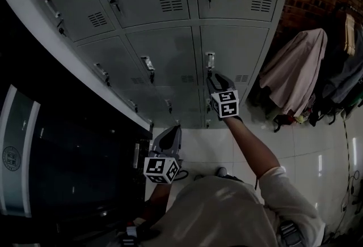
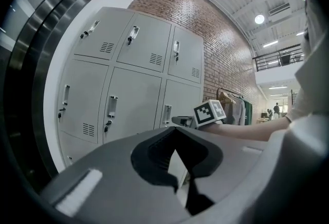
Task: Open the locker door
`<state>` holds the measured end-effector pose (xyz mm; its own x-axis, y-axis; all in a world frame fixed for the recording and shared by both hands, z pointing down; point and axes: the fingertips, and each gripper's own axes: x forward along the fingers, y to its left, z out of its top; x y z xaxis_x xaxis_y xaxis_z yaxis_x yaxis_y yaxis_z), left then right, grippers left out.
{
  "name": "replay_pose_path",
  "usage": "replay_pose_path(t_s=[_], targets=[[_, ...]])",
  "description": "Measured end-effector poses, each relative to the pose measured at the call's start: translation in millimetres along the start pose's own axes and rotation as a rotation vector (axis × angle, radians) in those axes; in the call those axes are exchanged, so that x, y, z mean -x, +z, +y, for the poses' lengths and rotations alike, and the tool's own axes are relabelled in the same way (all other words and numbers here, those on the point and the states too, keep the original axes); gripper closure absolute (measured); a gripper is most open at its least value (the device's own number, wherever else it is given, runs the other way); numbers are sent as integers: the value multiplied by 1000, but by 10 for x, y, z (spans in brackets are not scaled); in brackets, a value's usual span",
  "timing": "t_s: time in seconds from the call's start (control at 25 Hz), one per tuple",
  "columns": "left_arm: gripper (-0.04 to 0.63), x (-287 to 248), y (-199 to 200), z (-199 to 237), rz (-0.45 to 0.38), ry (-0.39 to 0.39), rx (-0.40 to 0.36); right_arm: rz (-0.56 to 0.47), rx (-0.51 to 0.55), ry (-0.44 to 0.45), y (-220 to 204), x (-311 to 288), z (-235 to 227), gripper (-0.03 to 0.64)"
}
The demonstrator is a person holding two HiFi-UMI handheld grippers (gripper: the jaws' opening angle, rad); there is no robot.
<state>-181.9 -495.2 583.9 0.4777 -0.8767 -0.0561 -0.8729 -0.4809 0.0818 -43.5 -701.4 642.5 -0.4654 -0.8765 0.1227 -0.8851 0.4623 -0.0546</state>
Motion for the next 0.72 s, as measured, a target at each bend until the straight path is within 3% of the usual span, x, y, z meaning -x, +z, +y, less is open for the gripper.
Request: replay_pose_path(t_s=[0.36, 0.72], targets=[[489, 284, -209, 335, 33, 91, 33, 73, 10, -24, 14, -664, -241, 485], [485, 320, -265, 405, 48, 92, 46, 96, -12, -11, -45, -885, -235, 515]])
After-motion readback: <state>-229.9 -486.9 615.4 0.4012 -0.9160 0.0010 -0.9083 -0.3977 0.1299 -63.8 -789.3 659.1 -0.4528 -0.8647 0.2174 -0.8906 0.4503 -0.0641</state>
